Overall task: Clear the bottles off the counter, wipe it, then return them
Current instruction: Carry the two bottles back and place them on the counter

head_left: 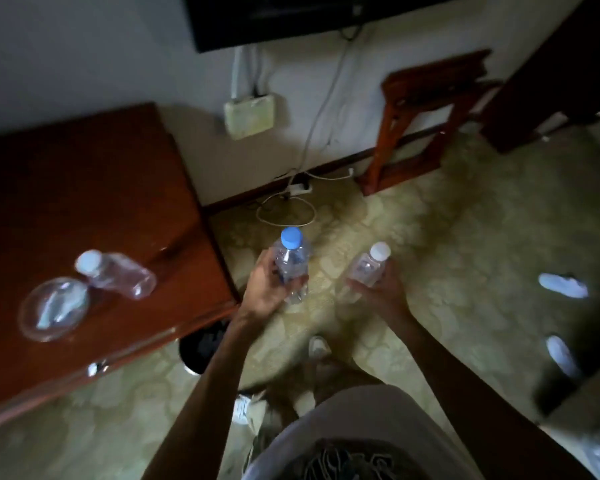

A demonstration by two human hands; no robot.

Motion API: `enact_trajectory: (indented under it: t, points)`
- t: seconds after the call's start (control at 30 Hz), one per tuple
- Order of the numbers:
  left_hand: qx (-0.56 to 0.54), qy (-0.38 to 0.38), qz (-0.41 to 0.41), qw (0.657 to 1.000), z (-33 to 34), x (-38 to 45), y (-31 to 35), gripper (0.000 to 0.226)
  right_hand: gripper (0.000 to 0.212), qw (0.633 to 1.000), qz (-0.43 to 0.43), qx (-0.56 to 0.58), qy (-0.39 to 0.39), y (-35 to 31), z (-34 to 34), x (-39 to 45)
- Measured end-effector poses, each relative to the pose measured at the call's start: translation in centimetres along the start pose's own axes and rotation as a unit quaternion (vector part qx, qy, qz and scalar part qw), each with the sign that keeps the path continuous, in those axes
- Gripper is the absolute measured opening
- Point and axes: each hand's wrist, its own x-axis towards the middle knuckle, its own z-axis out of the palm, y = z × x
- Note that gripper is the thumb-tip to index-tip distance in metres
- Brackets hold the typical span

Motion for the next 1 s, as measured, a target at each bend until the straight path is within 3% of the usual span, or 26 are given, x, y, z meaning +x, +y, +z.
enact_trajectory:
  t: [0.2, 0.3, 0.53, 0.83, 1.0]
  points:
    - [-0.012, -0.080, -0.037, 0.996, 12.4, 5.4, 4.8, 0.053, 0.072, 0.987, 0.078, 0.088, 0.113, 5.8, -10.4, 1.8]
    - [-0.018, -0.104, -0.057, 0.993, 19.7, 8.7, 7.5, 0.048, 0.076, 0.978, 0.094, 0.133, 0.130, 8.6, -15.7, 3.9]
    - [-0.009, -0.147, -0.032, 0.989, 36.4, 15.8, 15.6, 0.043, 0.063, 0.959, 0.122, 0.177, 0.186, 13.6, -30.6, 10.0]
    - [0.056, -0.303, -0.009, 0.951, 55.4, 25.8, 21.7, 0.057, 0.057, 0.896, 0.169, 0.248, 0.328, 19.0, -42.5, 16.8]
    - [0.061, -0.344, -0.014, 0.937, 67.4, 32.9, 23.1, 0.047, 0.053, 0.863, 0.214, 0.251, 0.383, 22.7, -48.7, 23.7]
